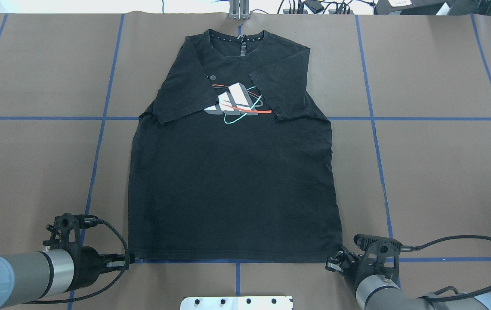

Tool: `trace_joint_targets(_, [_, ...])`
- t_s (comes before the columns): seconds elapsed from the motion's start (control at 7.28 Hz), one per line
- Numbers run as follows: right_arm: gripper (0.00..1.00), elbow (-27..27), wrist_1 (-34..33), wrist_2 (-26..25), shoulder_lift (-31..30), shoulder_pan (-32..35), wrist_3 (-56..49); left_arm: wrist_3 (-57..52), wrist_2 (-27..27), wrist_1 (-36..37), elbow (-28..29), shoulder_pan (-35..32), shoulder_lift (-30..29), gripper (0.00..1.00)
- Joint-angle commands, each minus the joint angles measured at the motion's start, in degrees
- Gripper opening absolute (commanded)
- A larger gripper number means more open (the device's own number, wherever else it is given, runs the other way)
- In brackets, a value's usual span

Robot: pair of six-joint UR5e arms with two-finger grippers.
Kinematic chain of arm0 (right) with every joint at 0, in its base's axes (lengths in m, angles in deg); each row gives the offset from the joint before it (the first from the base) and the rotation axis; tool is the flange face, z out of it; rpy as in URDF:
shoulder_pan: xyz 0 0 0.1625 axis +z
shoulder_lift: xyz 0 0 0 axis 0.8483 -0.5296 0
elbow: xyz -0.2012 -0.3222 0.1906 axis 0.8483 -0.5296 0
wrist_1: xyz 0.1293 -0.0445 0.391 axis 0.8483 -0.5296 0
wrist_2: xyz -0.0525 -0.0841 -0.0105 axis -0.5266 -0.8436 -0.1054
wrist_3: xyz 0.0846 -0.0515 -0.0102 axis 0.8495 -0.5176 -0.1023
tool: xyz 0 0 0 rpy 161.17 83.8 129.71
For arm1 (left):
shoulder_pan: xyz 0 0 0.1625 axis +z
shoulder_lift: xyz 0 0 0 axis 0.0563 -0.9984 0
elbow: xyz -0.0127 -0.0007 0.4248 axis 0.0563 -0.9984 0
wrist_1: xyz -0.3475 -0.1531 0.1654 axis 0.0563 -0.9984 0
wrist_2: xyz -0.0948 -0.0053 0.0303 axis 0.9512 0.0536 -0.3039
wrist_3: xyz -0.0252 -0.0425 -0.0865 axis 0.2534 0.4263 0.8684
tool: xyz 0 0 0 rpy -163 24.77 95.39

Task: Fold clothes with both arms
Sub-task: 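Lift the hem with both grippers and fold it toward the collar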

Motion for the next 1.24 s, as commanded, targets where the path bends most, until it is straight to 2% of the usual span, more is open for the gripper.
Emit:
trace_joint_targets(0.0, [0.00, 5.5, -0.6, 1.2, -0.8, 1.1, -0.2, 0.0, 0.7, 0.4, -5.2, -0.3, 0.8, 0.00])
trace_joint_targets(0.27, [0.00, 12.7, -1.2, 6.8, -4.1, 0.7, -0.2, 0.0, 7.3, 5.9, -15.7, -0.7, 3.3, 0.00])
trace_joint_targets(0.55, [0.00, 21.5, -2.4, 11.0, -7.2, -4.2, -0.3, 0.0, 12.9, 10.9, -24.9, -0.7, 6.4, 0.00])
trace_joint_targets(0.82, [0.00, 26.0, -2.5, 10.7, -8.4, -10.8, -0.2, 0.1, 14.2, 10.9, -27.6, 1.7, 7.9, 0.00])
trace_joint_targets(0.96, [0.00, 26.3, -2.5, 10.3, -8.2, -10.5, -0.2, 0.1, 14.0, 11.1, -27.5, 1.2, 7.4, 0.00])
trace_joint_targets(1.1, [0.00, 26.2, -2.8, 9.5, -8.1, -7.6, -0.1, 0.0, 13.8, 11.5, -26.8, -0.2, 7.0, 0.00])
